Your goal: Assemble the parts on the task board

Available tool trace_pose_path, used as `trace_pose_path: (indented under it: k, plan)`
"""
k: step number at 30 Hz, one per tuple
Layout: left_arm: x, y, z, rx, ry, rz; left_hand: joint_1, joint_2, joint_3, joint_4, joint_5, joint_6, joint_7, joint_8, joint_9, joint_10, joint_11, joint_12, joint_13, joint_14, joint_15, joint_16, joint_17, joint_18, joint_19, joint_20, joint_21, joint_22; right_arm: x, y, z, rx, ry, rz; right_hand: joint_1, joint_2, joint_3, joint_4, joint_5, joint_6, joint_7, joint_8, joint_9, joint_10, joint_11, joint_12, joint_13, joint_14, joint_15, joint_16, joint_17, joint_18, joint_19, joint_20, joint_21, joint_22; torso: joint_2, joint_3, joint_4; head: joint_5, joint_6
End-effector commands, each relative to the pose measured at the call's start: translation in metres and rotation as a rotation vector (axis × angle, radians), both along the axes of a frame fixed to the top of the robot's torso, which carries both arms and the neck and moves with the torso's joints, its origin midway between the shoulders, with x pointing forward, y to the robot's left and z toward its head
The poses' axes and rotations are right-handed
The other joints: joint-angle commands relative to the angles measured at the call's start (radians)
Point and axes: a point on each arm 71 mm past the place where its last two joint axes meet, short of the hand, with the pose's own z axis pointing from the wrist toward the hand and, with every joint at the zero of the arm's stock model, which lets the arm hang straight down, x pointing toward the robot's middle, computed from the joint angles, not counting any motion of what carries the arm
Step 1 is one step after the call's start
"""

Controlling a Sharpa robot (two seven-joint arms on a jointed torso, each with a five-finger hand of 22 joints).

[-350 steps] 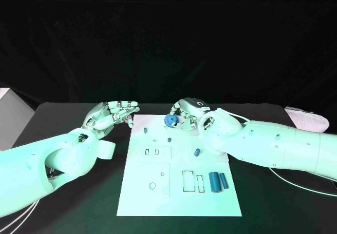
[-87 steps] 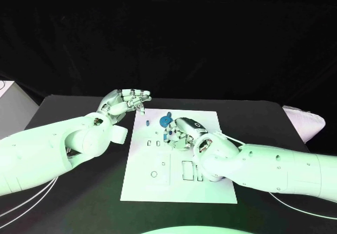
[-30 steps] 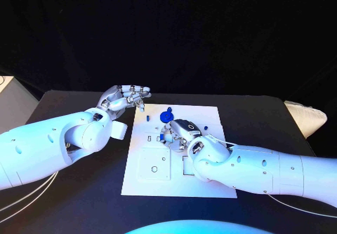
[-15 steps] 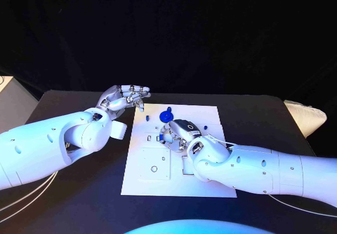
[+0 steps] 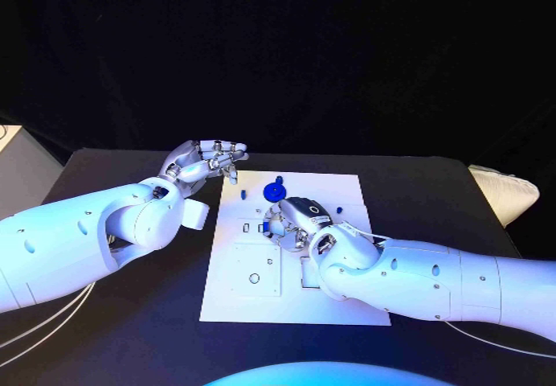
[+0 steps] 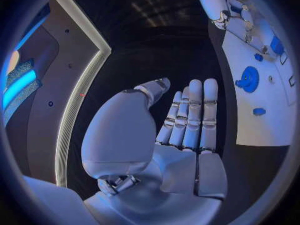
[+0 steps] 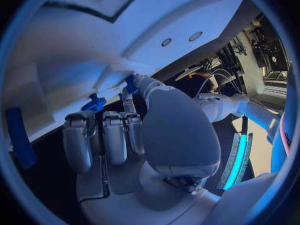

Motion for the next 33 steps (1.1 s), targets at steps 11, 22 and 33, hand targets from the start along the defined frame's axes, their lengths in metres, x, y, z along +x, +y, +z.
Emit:
trace_pose_path:
  k: [11, 22, 33]
  plan:
    - [-0.0006, -0.0014, 0.0007, -0.005, -0.005, -0.017, -0.009, 0.001, 0.007, 0.0, -0.006, -0.007, 0.001, 0.003, 0.001, 0.003, 0.002, 0.004, 0.001, -0.008, -0.001, 0.006, -0.001, 0.016, -0.007, 0.003, 0.006, 0.001, -0.0024, -0.0003, -0.0041, -0.041, 0.012, 0.01, -0.024, -0.009, -0.001, 0.002, 0.002, -0.002, 0.006, 0.005, 0.0, 0.084, -0.002, -0.004, 0.243, 0.093, -0.003, -0.001, 0.204, -0.017, 0.097, -0.003, 0.001, 0.247, 0.001, -0.0001, 0.0007, -0.002, -0.001]
    - [-0.0006, -0.0009, 0.0006, -0.005, -0.005, -0.016, -0.009, 0.001, 0.007, 0.0, -0.006, -0.007, 0.001, 0.003, 0.001, 0.003, 0.002, 0.004, 0.001, -0.008, -0.001, 0.006, -0.001, 0.016, -0.007, 0.003, 0.006, 0.001, -0.0031, -0.0008, -0.0042, -0.045, 0.01, 0.004, -0.037, -0.017, -0.005, 0.006, 0.0, -0.004, 0.007, 0.006, 0.001, 0.083, -0.001, -0.006, 0.241, 0.093, -0.003, -0.001, 0.204, -0.017, 0.097, -0.002, 0.002, 0.248, 0.001, 0.0, 0.0007, -0.002, -0.001]
    - [-0.0006, -0.0004, 0.0005, -0.004, -0.004, -0.015, -0.009, 0.001, 0.007, 0.0, -0.006, -0.007, 0.001, 0.003, 0.001, 0.003, 0.002, 0.004, 0.001, -0.008, -0.001, 0.006, -0.001, 0.016, -0.007, 0.003, 0.006, 0.001, -0.0028, -0.0017, -0.0041, -0.043, 0.007, 0.001, -0.056, -0.032, -0.011, 0.012, -0.003, -0.028, 0.014, -0.003, -0.004, 0.074, 0.004, -0.016, 0.233, 0.092, 0.001, -0.002, 0.2, -0.016, 0.095, 0.0, -0.003, 0.244, 0.001, 0.0002, 0.0003, -0.002, -0.001]
